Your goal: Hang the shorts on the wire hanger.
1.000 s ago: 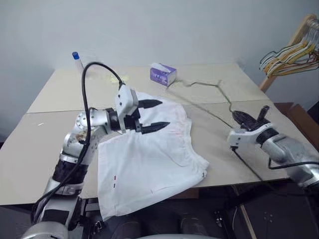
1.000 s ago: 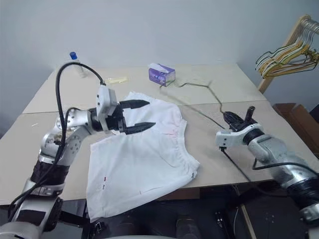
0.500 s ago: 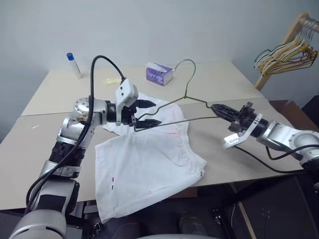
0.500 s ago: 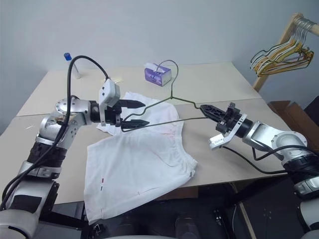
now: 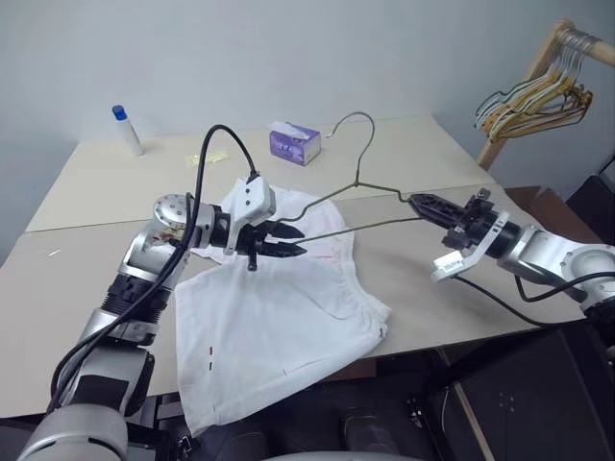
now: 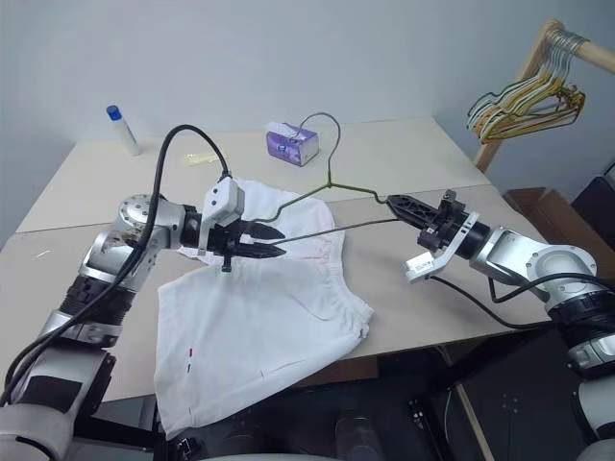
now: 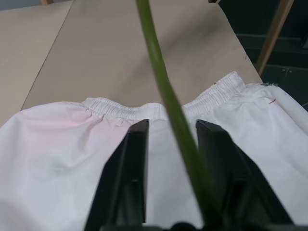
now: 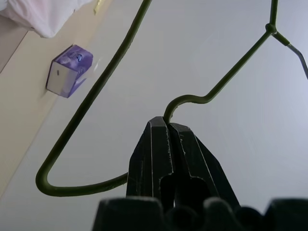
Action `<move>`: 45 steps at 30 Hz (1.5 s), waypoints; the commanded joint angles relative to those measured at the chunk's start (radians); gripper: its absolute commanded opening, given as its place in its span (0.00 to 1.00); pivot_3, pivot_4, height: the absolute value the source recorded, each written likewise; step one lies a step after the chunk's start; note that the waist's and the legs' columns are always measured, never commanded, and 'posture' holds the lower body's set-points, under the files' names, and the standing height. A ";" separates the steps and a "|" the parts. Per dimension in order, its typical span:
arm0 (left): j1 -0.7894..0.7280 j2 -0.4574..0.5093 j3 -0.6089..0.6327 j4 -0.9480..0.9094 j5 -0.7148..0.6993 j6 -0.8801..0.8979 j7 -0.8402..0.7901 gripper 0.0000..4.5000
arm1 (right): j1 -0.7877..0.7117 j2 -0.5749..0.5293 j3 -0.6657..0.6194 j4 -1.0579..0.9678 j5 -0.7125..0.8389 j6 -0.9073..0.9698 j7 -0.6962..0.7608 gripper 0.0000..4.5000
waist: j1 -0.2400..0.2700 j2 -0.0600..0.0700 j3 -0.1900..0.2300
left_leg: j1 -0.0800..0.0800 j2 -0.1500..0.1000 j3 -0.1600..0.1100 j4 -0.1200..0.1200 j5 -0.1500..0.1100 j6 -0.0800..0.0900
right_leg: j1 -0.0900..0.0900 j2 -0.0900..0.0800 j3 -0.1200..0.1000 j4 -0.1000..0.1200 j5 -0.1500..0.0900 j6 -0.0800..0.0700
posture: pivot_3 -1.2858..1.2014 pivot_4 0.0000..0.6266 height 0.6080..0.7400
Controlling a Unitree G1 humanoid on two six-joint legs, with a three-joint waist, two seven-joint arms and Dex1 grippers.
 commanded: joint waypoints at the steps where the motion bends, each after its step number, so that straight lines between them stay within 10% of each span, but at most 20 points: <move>1: -0.013 -0.001 0.033 -0.011 -0.001 -0.017 0.007 0.02 | -0.037 -0.004 -0.042 -0.016 0.008 -0.009 -0.007 0.00 | 0.000 0.000 0.000 | 0.000 0.000 0.000 0.000 0.000 0.000 | 0.000 0.000 0.000 0.000 0.000 0.000 | 0.49 0.00 1.00; 8: 0.002 0.001 0.058 -0.018 0.007 -0.037 0.038 0.00 | -0.041 -0.005 -0.054 -0.008 0.097 -0.081 0.054 0.00 | 0.001 0.000 0.000 | 0.000 0.000 0.000 0.000 0.000 0.000 | 0.000 0.000 0.000 0.000 0.000 0.000 | 0.49 0.00 1.00; 16: 0.035 0.051 0.093 -0.007 0.017 -0.070 0.059 0.00 | 0.024 -0.032 -0.112 -0.083 0.285 -0.235 0.195 0.55 | 0.001 0.000 0.000 | 0.000 0.000 0.000 0.000 0.000 0.000 | 0.000 0.000 0.000 0.000 0.000 0.000 | 0.50 0.00 1.00; 22: 0.082 0.090 0.083 0.063 0.135 -0.467 0.052 0.00 | 0.228 -0.132 -0.117 -0.392 1.224 0.143 0.882 1.00 | 0.011 0.000 0.000 | 0.001 0.001 -0.003 0.000 0.000 0.000 | 0.004 -0.001 -0.002 -0.001 0.001 0.001 | 0.50 0.00 1.00; 30: 0.068 0.076 0.067 0.134 0.156 -0.660 -0.007 0.00 | 0.103 -0.150 -0.186 -0.625 1.676 0.858 1.325 1.00 | 0.044 0.000 -0.001 | 0.004 0.006 -0.002 0.002 -0.001 0.002 | 0.006 -0.001 -0.003 -0.001 0.003 0.001 | 0.50 0.00 1.00; 43: 0.059 0.033 0.067 0.093 0.129 -0.597 -0.050 0.00 | -0.115 0.087 -0.024 -0.492 1.344 1.143 1.568 1.00 | 0.085 0.001 -0.001 | -0.019 0.003 0.000 0.014 -0.002 0.003 | -0.015 0.001 -0.004 0.004 0.003 0.001 | 0.51 0.00 1.00; 45: 0.059 0.031 0.064 0.089 0.131 -0.595 -0.055 0.00 | -0.130 0.110 -0.016 -0.485 1.315 1.156 1.597 0.87 | 0.085 0.001 -0.001 | -0.019 0.003 0.000 0.014 -0.002 0.003 | -0.014 0.001 -0.004 0.004 0.003 0.002 | 0.51 0.00 1.00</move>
